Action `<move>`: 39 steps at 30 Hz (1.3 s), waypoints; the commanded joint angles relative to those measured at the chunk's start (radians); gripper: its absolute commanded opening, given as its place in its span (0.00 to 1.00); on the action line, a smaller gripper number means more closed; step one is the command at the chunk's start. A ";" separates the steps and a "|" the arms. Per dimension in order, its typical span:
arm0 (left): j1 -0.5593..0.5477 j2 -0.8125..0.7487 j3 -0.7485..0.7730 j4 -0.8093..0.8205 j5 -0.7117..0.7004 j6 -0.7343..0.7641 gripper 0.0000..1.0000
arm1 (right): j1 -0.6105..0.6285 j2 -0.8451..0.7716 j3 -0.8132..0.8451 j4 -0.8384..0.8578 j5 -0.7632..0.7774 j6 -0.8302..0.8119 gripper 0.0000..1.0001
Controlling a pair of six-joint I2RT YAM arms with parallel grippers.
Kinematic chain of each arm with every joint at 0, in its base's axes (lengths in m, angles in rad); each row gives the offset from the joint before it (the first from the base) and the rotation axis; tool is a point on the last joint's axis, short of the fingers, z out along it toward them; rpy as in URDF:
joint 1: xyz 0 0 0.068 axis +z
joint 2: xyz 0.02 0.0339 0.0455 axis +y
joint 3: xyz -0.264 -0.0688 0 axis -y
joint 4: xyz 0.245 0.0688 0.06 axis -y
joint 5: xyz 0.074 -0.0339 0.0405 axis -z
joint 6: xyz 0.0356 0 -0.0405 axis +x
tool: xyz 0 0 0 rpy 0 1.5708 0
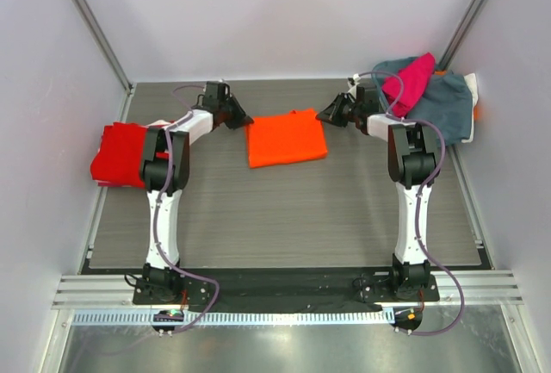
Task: Fold and stack the t-shirts
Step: Fold the tshirt
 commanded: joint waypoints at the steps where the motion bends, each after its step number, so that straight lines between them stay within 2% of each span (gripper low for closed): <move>1: 0.009 -0.138 -0.033 0.080 -0.012 0.000 0.00 | -0.004 -0.115 -0.007 0.056 -0.019 -0.001 0.02; 5: 0.030 -0.190 -0.126 0.132 0.005 -0.043 0.00 | -0.003 -0.132 0.003 0.059 -0.020 0.003 0.01; 7: 0.049 -0.207 -0.162 0.209 0.029 -0.092 0.00 | -0.003 -0.126 0.011 0.056 -0.025 0.003 0.01; 10: 0.058 -0.212 -0.182 0.221 0.033 -0.106 0.00 | 0.000 -0.095 0.041 0.057 -0.031 0.017 0.02; 17: 0.081 -0.144 -0.177 0.258 0.022 -0.143 0.00 | 0.026 0.097 0.328 -0.035 -0.074 0.005 0.01; 20: 0.093 -0.091 -0.142 0.275 -0.017 -0.138 0.00 | 0.040 0.157 0.422 -0.056 -0.037 -0.010 0.02; 21: 0.096 -0.074 -0.124 0.269 -0.011 -0.138 0.00 | 0.045 0.176 0.448 -0.083 -0.031 -0.014 0.04; 24: 0.109 0.000 -0.027 0.212 -0.010 -0.126 0.04 | 0.043 0.247 0.554 -0.146 -0.023 -0.017 0.49; 25: 0.110 0.016 -0.021 0.212 -0.012 -0.126 0.11 | 0.045 0.258 0.575 -0.159 -0.006 -0.023 0.66; 26: 0.113 0.017 -0.008 0.207 -0.014 -0.126 0.40 | 0.045 0.262 0.594 -0.192 0.003 -0.039 0.81; 27: 0.115 0.015 -0.011 0.194 -0.020 -0.121 0.48 | 0.045 0.256 0.591 -0.212 0.011 -0.049 0.84; 29: 0.113 -0.011 -0.033 0.194 -0.032 -0.109 0.58 | 0.045 0.241 0.553 -0.216 0.017 -0.070 0.83; 34: 0.113 -0.065 -0.082 0.154 -0.055 -0.066 0.62 | 0.046 0.206 0.464 -0.208 -0.038 -0.076 0.76; 37: 0.115 -0.101 -0.135 0.155 -0.027 -0.064 0.62 | 0.054 0.137 0.337 -0.142 -0.069 -0.076 0.74; 39: 0.112 -0.124 -0.168 0.169 0.002 -0.066 0.62 | 0.059 0.091 0.186 -0.052 -0.075 -0.070 0.73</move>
